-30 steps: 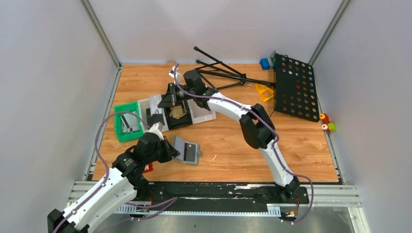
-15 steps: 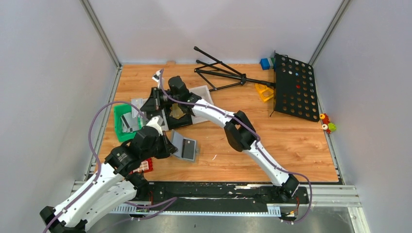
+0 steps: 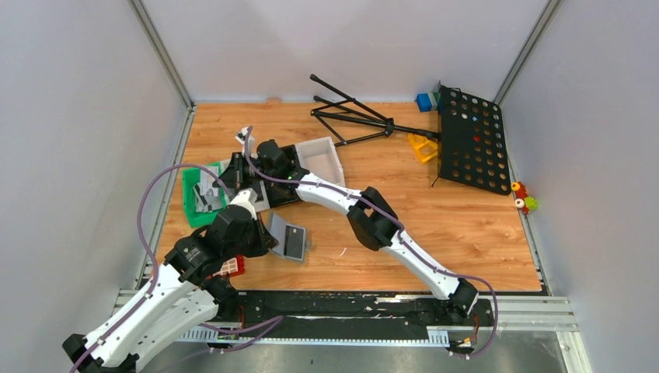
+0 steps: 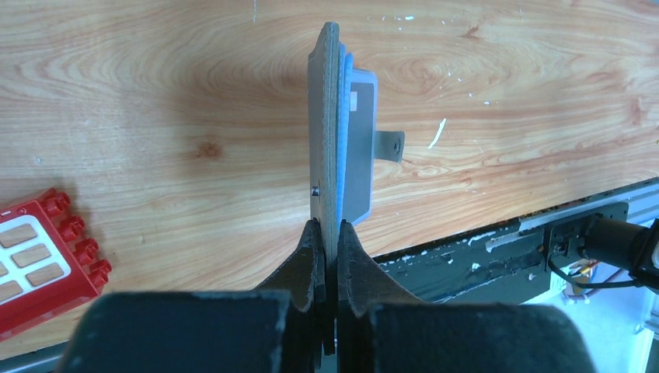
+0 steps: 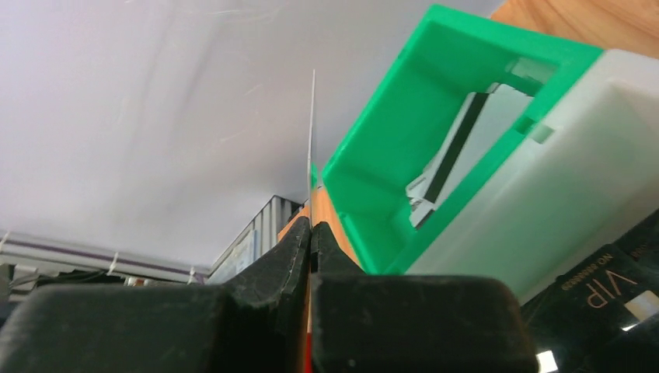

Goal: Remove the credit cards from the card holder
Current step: Place the credit card in the storage box.

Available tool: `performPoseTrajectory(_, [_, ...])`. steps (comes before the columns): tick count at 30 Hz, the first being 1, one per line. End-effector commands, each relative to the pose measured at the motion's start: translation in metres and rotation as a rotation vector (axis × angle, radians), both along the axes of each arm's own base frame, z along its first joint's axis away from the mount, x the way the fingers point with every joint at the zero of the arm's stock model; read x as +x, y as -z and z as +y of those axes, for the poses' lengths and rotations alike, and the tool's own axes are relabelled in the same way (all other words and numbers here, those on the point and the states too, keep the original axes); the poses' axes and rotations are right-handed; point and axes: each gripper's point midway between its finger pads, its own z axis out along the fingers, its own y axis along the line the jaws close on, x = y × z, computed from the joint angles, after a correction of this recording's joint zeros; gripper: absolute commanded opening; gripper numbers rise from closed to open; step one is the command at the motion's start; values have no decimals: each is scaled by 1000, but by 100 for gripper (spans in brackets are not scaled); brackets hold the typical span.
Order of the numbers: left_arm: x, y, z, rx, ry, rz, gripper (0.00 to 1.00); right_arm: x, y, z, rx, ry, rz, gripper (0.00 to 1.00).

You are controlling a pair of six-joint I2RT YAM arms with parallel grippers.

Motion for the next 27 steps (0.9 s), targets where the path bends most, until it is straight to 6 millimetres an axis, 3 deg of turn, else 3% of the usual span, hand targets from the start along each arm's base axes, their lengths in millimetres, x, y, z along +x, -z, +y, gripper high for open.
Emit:
performPoseTrajectory(1, [7,-8,2,-10,-18,-54,0,11,-7,12,55,89,-52,0])
performPoseTrajectory(7, [5,-2,2,-8,-18,-47,0,11,3,20,54,116,-51,6])
performPoseTrajectory(9, [5,0,4,-5,-20,-48,0,10,-1,20,60,120,-59,10])
performPoseTrajectory(13, [4,1,5,-3,-21,-49,0,10,-11,19,66,128,-79,30])
performPoseTrajectory(17, [4,1,4,-9,-20,-53,0,9,-29,14,67,125,-109,35])
performPoseTrajectory(23, [6,2,-3,-32,0,-59,0,2,-63,-20,95,50,-137,41])
performPoseTrajectory(27, [9,1,-10,-50,29,-75,0,2,-73,-58,8,61,-171,57])
